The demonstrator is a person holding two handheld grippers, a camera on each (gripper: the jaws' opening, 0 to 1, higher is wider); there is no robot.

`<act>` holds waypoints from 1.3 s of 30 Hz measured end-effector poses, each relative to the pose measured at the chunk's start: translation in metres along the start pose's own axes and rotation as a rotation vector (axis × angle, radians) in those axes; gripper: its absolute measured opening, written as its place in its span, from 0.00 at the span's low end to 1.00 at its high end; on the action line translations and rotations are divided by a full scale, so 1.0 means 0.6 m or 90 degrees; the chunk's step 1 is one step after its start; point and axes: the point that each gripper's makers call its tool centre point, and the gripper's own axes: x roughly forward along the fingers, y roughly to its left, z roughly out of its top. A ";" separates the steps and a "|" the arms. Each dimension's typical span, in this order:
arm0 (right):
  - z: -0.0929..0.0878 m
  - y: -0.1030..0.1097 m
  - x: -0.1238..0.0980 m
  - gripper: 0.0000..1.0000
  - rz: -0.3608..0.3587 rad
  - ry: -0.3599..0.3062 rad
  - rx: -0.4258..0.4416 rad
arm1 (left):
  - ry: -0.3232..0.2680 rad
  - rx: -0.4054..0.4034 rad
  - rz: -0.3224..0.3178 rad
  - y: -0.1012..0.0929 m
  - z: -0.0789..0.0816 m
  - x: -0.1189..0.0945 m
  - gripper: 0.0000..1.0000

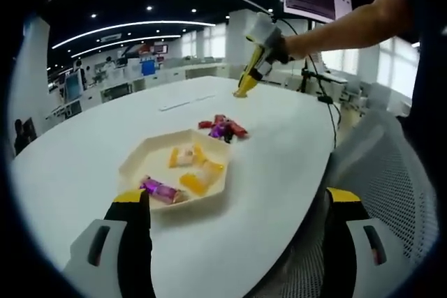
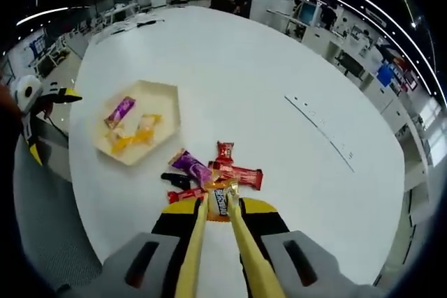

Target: Place the target food into the container with the food tongs after gripping and lifting it, then release it inside without dropping or visibly crushing the food.

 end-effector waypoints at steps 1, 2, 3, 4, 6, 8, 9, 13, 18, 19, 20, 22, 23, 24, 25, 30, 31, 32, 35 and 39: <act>0.002 0.001 -0.001 0.21 0.002 0.000 0.001 | 0.000 -0.001 0.000 0.000 0.000 0.000 1.00; 0.003 0.002 -0.001 0.21 0.002 -0.001 0.002 | 0.000 -0.002 0.001 0.000 0.000 0.000 1.00; 0.003 0.004 0.000 0.21 0.003 0.001 0.001 | -0.001 0.000 0.002 0.000 0.002 -0.001 1.00; 0.004 0.005 0.000 0.21 0.003 0.001 -0.001 | -0.001 0.000 0.003 0.000 0.002 -0.001 1.00; 0.009 0.006 0.000 0.21 0.004 0.000 -0.002 | 0.000 0.000 0.004 0.001 0.001 -0.001 1.00; 0.016 0.008 0.000 0.21 0.007 -0.003 0.001 | -0.001 -0.001 0.005 0.002 0.001 -0.001 1.00; 0.019 0.010 0.000 0.21 0.008 -0.003 0.003 | -0.001 -0.001 0.006 0.002 0.001 -0.001 1.00; 0.043 0.022 0.000 0.21 0.013 -0.015 -0.004 | 0.001 -0.001 0.006 0.002 0.000 -0.001 1.00; 0.074 0.039 0.005 0.21 0.025 -0.031 -0.015 | 0.003 -0.002 0.009 0.003 0.000 -0.002 1.00; 0.079 0.042 0.007 0.21 0.027 -0.032 -0.019 | 0.004 -0.002 0.010 0.004 -0.001 -0.002 1.00; 0.086 0.049 0.009 0.21 0.033 -0.034 -0.020 | 0.002 0.001 0.011 0.004 0.000 -0.002 1.00; 0.099 0.058 0.015 0.21 0.039 -0.037 -0.030 | 0.001 0.003 0.012 0.005 0.000 -0.002 0.99; 0.104 0.062 0.017 0.21 0.041 -0.038 -0.033 | 0.002 0.003 0.013 0.006 0.000 -0.002 0.99; 0.113 0.069 0.019 0.21 0.044 -0.042 -0.038 | 0.004 0.001 0.014 0.006 -0.001 -0.002 0.99; 0.119 0.074 0.021 0.21 0.047 -0.043 -0.042 | 0.003 0.000 0.015 0.006 0.000 -0.002 0.99; 0.152 0.105 0.031 0.21 0.064 -0.051 -0.060 | 0.003 0.005 0.017 0.008 -0.001 -0.002 0.99; 0.162 0.113 0.033 0.21 0.067 -0.056 -0.067 | 0.003 0.005 0.018 0.008 -0.001 -0.002 0.99; 0.167 0.118 0.035 0.21 0.070 -0.056 -0.067 | 0.004 0.005 0.019 0.009 -0.002 -0.002 0.99; 0.189 0.141 0.041 0.21 0.085 -0.059 -0.079 | 0.003 0.004 0.020 0.010 -0.001 -0.002 0.99; 0.216 0.175 0.051 0.21 0.103 -0.064 -0.096 | 0.004 0.003 0.022 0.011 -0.002 -0.002 0.99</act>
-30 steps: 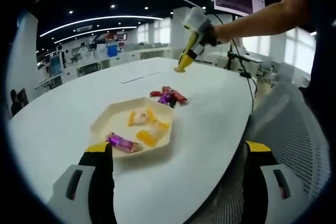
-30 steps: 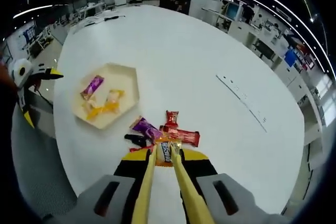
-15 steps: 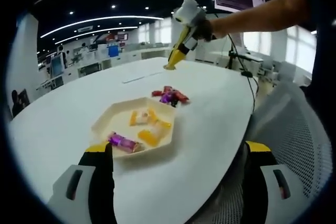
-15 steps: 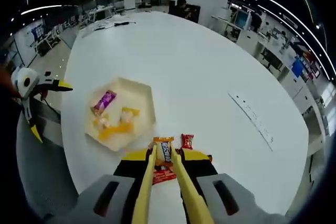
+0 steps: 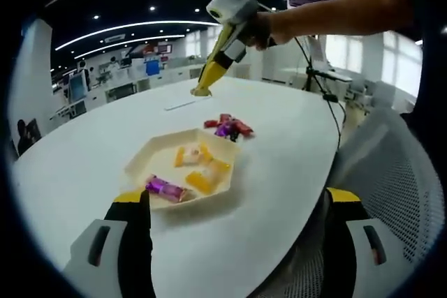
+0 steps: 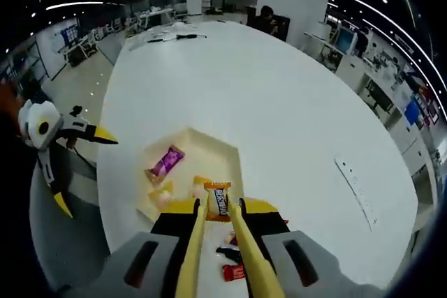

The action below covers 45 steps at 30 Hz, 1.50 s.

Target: Place the target food into the container with the food tongs after gripping and lifting it, then release it inside without dropping or visibly crushing the food.

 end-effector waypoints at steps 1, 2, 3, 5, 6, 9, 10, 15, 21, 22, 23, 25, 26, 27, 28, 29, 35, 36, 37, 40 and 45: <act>0.009 0.010 0.007 0.21 0.007 -0.001 -0.007 | 0.001 -0.001 0.000 0.000 0.000 0.000 0.99; 0.016 0.016 0.011 0.21 0.011 -0.003 -0.012 | 0.002 0.000 0.002 0.001 -0.001 0.000 0.99; 0.024 0.023 0.015 0.21 0.015 -0.005 -0.014 | 0.001 0.001 0.004 0.002 -0.001 -0.001 0.99; 0.036 0.036 0.025 0.21 0.026 -0.008 -0.018 | -0.002 0.002 0.010 0.005 0.001 -0.002 0.99; 0.041 0.042 0.028 0.21 0.030 -0.009 -0.021 | 0.000 0.000 0.011 0.005 0.000 -0.002 0.99; 0.053 0.056 0.037 0.21 0.040 -0.010 -0.033 | 0.003 0.003 0.011 0.005 -0.002 -0.001 0.99; 0.058 0.061 0.039 0.21 0.041 -0.010 -0.037 | 0.004 0.004 0.011 0.005 -0.002 -0.001 0.99; 0.071 0.076 0.044 0.21 0.051 -0.013 -0.044 | 0.005 0.002 0.012 0.006 -0.003 -0.001 0.99; 0.077 0.087 0.047 0.23 0.075 -0.020 -0.037 | 0.004 0.004 0.014 0.006 -0.002 -0.001 0.99; 0.077 0.083 0.047 0.23 0.064 -0.017 -0.041 | 0.007 0.005 0.014 0.006 -0.003 -0.001 0.99; 0.076 0.081 0.047 0.24 0.059 -0.015 -0.056 | 0.009 0.006 0.013 0.006 -0.004 -0.001 0.99; 0.078 0.085 0.046 0.24 0.063 -0.018 -0.050 | 0.007 0.005 0.012 0.005 -0.003 0.000 0.99; 0.080 0.084 0.047 0.24 0.060 -0.020 -0.053 | 0.006 0.006 0.012 0.006 -0.003 -0.001 0.99; 0.080 0.083 0.047 0.24 0.061 -0.021 -0.052 | 0.007 0.004 0.011 0.006 -0.004 0.000 0.99; 0.083 0.081 0.046 0.24 0.058 -0.025 -0.050 | 0.007 0.004 0.011 0.006 -0.004 0.000 0.99; 0.084 0.081 0.045 0.24 0.057 -0.026 -0.050 | 0.006 0.005 0.011 0.006 -0.004 0.000 0.99; 0.088 0.075 0.041 0.25 0.054 -0.032 -0.056 | 0.008 0.004 0.010 0.005 -0.004 -0.001 0.99; 0.087 0.074 0.039 0.25 0.056 -0.032 -0.057 | 0.008 0.004 0.010 0.005 -0.005 0.000 0.99; 0.086 0.072 0.038 0.24 0.053 -0.032 -0.060 | 0.008 0.003 0.010 0.005 -0.005 0.000 0.99; 0.084 0.064 0.033 0.24 0.049 -0.033 -0.057 | 0.006 -0.001 0.012 0.006 -0.003 -0.001 0.99; 0.075 0.045 0.022 0.25 0.039 -0.037 -0.021 | 0.006 -0.001 0.014 0.007 -0.003 -0.002 0.99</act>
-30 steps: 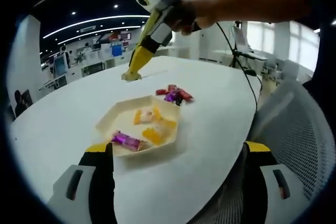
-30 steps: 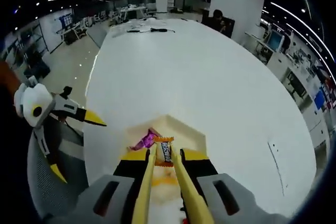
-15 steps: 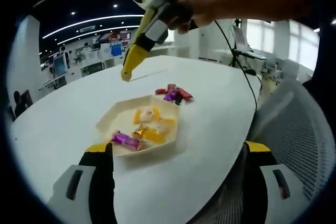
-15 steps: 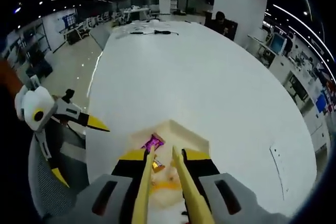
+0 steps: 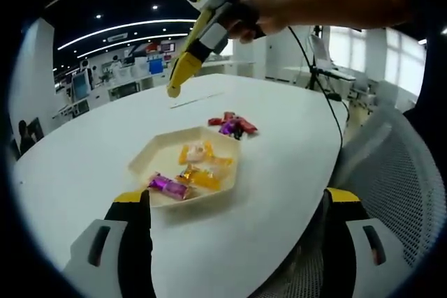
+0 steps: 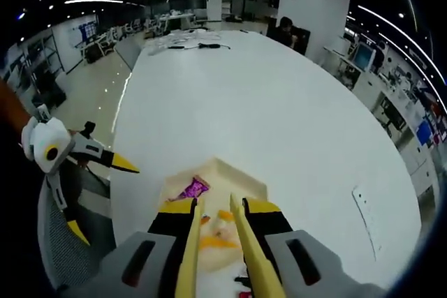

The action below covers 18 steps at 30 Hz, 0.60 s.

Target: Place the target food into the container with the food tongs after gripping and lifting it, then release it inside without dropping or visibly crushing the food.

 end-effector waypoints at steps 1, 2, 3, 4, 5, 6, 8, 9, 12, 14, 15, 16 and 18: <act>0.000 -0.006 -0.003 0.25 -0.010 -0.007 0.006 | 0.000 -0.001 0.000 0.000 -0.001 0.000 0.99; -0.005 -0.010 -0.007 0.25 -0.011 -0.005 0.004 | -0.001 -0.001 0.001 0.001 0.000 0.000 0.99; -0.011 -0.013 -0.010 0.25 -0.009 -0.003 0.019 | 0.000 -0.002 0.001 0.001 0.000 0.000 0.99; -0.012 -0.015 -0.012 0.25 -0.009 -0.009 0.014 | 0.001 -0.002 0.001 0.001 -0.001 0.000 0.99; -0.015 -0.014 -0.014 0.25 -0.006 -0.008 0.014 | 0.001 -0.002 0.001 0.001 -0.001 0.000 0.98; -0.021 -0.018 -0.016 0.25 -0.014 -0.005 0.010 | 0.000 0.001 0.002 0.001 0.000 -0.001 0.97; -0.029 -0.022 -0.022 0.25 -0.019 -0.007 0.011 | -0.004 0.004 0.004 0.001 0.003 -0.002 0.97; -0.033 -0.026 -0.024 0.25 -0.026 -0.006 0.011 | 0.000 0.002 0.003 0.001 0.001 -0.002 0.97; -0.047 -0.037 -0.033 0.25 -0.037 -0.007 0.021 | -0.003 0.003 0.003 0.001 0.002 -0.001 0.97; -0.055 -0.046 -0.038 0.26 -0.046 -0.007 0.024 | 0.002 0.002 0.001 0.000 0.000 -0.001 0.97; -0.057 -0.047 -0.039 0.26 -0.046 -0.007 0.024 | 0.001 0.003 0.001 0.000 0.000 -0.001 0.98; -0.062 -0.053 -0.044 0.26 -0.051 -0.007 0.029 | -0.001 0.002 0.002 0.001 0.001 -0.001 0.97; -0.072 -0.061 -0.052 0.26 -0.063 -0.007 0.030 | 0.001 0.000 0.002 0.001 0.000 -0.001 0.97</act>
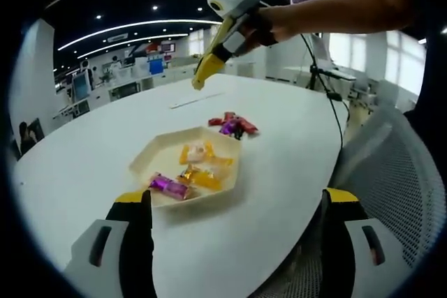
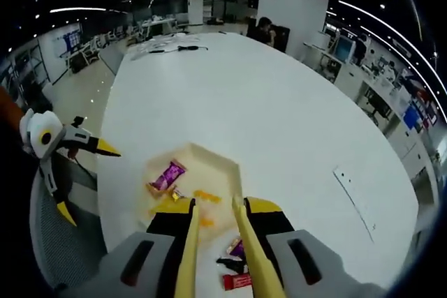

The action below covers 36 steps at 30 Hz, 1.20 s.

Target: Place the target food into the container with the food tongs after gripping and lifting it, then release it inside without dropping or visibly crushing the food.

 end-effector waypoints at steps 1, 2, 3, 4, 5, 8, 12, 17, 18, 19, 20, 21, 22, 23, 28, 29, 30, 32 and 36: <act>-0.006 -0.008 -0.005 0.26 -0.008 -0.002 0.002 | -0.001 0.000 0.000 0.000 0.001 0.000 0.97; -0.010 -0.014 -0.008 0.26 -0.014 -0.002 0.008 | -0.002 0.000 0.001 0.000 0.001 0.000 0.97; -0.016 -0.020 -0.012 0.27 -0.018 0.000 0.014 | -0.001 -0.001 0.000 0.000 0.001 0.000 0.97; -0.020 -0.024 -0.016 0.27 -0.021 0.001 0.018 | 0.000 0.000 0.000 0.000 0.000 0.000 0.98; -0.027 -0.033 -0.022 0.27 -0.030 0.001 0.030 | -0.001 0.000 0.000 0.000 0.001 0.000 0.98; -0.048 -0.050 -0.036 0.26 -0.044 0.010 0.034 | -0.001 0.001 -0.002 -0.001 0.001 0.000 0.98; -0.073 -0.072 -0.055 0.27 -0.057 0.013 0.043 | -0.001 0.000 -0.004 -0.002 0.001 0.000 0.97; -0.109 -0.096 -0.077 0.27 -0.080 0.023 0.060 | 0.000 0.000 -0.004 -0.002 0.000 0.001 0.97; -0.113 -0.099 -0.081 0.27 -0.082 0.023 0.062 | 0.000 0.000 -0.004 -0.002 0.000 0.001 0.97; -0.122 -0.103 -0.085 0.27 -0.084 0.026 0.072 | 0.001 0.000 -0.005 -0.003 0.000 0.000 0.98; -0.127 -0.106 -0.088 0.27 -0.088 0.028 0.072 | 0.001 0.001 -0.005 -0.003 0.000 0.000 0.98; -0.135 -0.111 -0.093 0.27 -0.094 0.029 0.075 | 0.000 0.002 -0.005 -0.004 0.000 0.001 0.98; -0.138 -0.113 -0.096 0.27 -0.094 0.028 0.081 | 0.001 0.002 -0.006 -0.004 0.000 0.001 0.98; -0.141 -0.115 -0.098 0.27 -0.097 0.029 0.081 | 0.002 0.001 -0.007 -0.005 0.000 0.001 0.98; -0.160 -0.127 -0.107 0.27 -0.112 0.033 0.079 | 0.002 0.001 -0.010 -0.006 0.000 0.002 0.98; -0.166 -0.129 -0.107 0.27 -0.113 0.035 0.081 | 0.001 0.001 -0.011 -0.006 0.000 0.002 0.98; -0.168 -0.130 -0.108 0.27 -0.114 0.033 0.081 | 0.002 0.002 -0.010 -0.006 -0.001 0.002 0.98; -0.174 -0.130 -0.109 0.27 -0.115 0.031 0.085 | 0.003 0.004 -0.010 -0.006 -0.001 0.002 0.98; -0.187 -0.136 -0.109 0.27 -0.123 0.037 0.082 | 0.002 0.004 -0.009 -0.006 -0.001 0.002 0.99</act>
